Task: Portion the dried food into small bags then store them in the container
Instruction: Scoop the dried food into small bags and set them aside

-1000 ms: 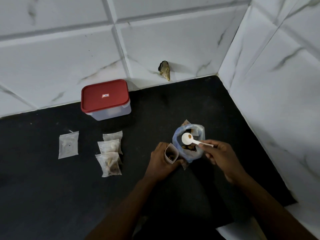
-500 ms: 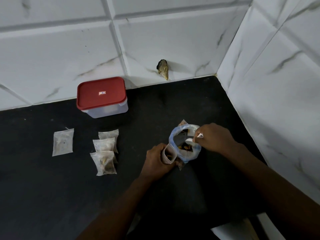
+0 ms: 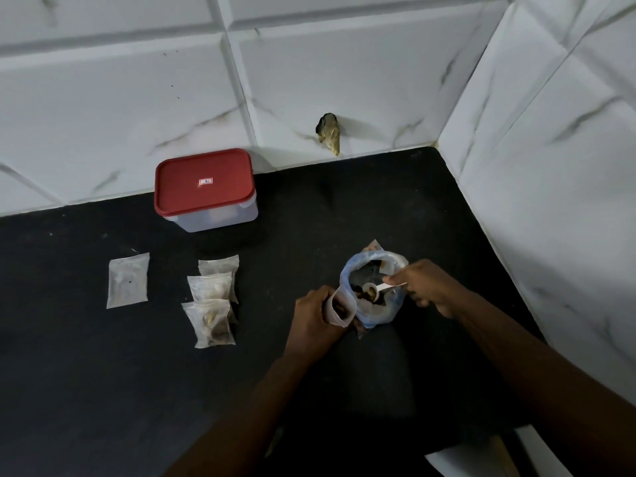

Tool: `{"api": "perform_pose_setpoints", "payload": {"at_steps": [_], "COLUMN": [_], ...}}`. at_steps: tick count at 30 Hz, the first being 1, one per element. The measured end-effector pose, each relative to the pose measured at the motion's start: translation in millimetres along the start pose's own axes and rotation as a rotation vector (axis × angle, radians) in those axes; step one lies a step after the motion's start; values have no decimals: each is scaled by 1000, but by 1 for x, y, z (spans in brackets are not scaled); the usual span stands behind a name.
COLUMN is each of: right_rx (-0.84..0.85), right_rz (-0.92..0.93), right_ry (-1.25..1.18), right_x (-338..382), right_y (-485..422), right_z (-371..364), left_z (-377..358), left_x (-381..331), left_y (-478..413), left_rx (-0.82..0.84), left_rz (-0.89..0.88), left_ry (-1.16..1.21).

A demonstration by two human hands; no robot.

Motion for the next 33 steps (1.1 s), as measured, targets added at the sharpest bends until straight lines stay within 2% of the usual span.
{"api": "perform_pose_setpoints", "payload": {"at_steps": [10, 14, 18, 25, 33], "right_rx": [54, 33, 32, 59, 117], "right_rz": [-35, 15, 35, 14, -14], "right_ry": [-212, -134, -176, -328, -436], "right_x": [-10, -9, -9, -18, -24], "right_y": [8, 10, 8, 12, 14], "right_z": [-4, -10, -16, -6, -3], "left_z": [-1, 0, 0, 6, 9], "left_x": [0, -2, -2, -8, -7], "left_y": [0, 1, 0, 4, 1], "left_rx": [-2, 3, 8, -14, -22], "left_rz": [4, 3, -28, -20, -16], "left_ry": [34, 12, -15, 214, 240]}}
Point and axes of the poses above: each hand's wrist, its own y-axis away from the middle knuckle, its own z-axis out of the back of the hand, x = y × z, the point moved 4 cm from there along -y, towards the middle knuckle
